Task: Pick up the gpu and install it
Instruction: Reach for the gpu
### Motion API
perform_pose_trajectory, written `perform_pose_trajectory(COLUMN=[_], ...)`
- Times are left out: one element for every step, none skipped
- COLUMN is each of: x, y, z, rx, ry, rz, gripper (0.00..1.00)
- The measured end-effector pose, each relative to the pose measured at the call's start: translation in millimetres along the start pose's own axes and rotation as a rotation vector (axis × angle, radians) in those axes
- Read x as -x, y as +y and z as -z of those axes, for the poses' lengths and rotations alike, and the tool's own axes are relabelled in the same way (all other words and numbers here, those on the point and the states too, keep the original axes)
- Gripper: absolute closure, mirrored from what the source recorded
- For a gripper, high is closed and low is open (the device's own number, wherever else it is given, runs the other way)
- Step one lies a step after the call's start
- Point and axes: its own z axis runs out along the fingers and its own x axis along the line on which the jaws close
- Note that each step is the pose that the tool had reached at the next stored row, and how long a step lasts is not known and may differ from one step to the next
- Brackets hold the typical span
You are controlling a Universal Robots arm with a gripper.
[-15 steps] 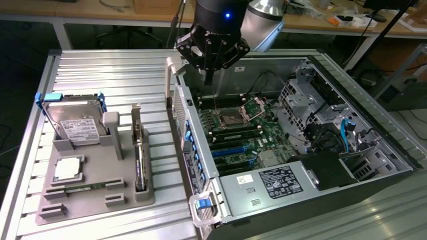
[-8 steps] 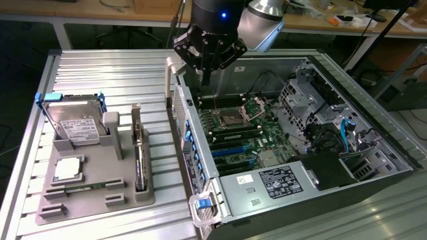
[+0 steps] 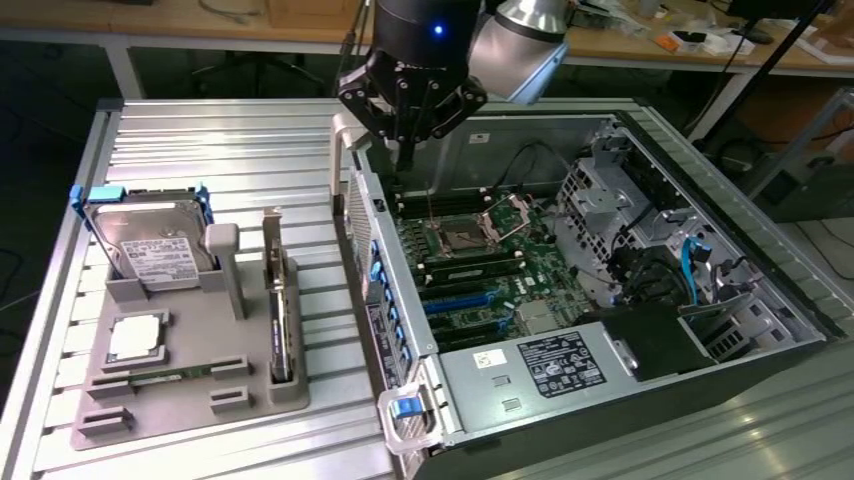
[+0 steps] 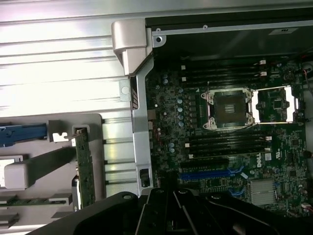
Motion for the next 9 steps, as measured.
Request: perform_pose_trajectory(x=[-0.7,-1.3,-2.2,-2.9,-4.1,-4.6,-5.3,-5.9,-6.5], y=[-0.1,-0.1,-0.2,-0.2,-0.3,-0.4,-0.4,-0.5,-0.5], z=[0.1,0.1,0.1,0.1,0.1,0.1,0.2,0.2,0.2], rx=[-0.0001,0.0000,0.0000,0.0000,0.0000,0.0001,0.0000,0.0000,0.0000], ry=[0.0000,0.0000,0.0000,0.0000,0.0000,0.0000,0.0000,0.0000,0.0000], rz=[0.000,0.000,0.000,0.000,0.000,0.000,0.000,0.000,0.000], gripper=[0.89,0.89,0.89,0.89,0.89,0.89,0.89,0.89,0.89])
